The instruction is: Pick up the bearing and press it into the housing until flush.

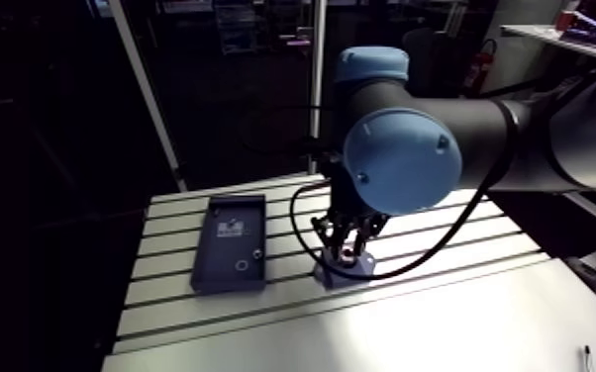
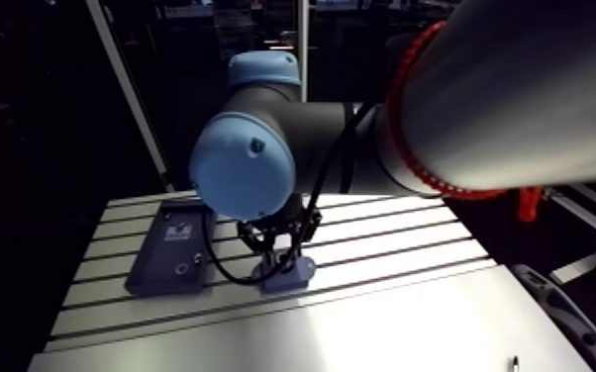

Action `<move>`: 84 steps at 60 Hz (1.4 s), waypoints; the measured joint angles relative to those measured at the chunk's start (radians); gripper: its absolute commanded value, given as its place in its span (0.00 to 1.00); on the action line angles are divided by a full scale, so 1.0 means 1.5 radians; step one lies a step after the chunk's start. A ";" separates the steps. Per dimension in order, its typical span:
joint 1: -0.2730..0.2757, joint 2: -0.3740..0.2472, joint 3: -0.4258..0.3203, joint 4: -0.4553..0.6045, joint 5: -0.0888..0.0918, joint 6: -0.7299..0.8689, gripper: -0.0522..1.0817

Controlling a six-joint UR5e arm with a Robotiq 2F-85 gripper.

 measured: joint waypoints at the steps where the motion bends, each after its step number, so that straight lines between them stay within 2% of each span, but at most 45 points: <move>1: 0.000 0.000 0.000 0.000 0.000 0.000 0.59; 84: -0.004 0.000 0.006 0.000 -0.001 -0.011 0.59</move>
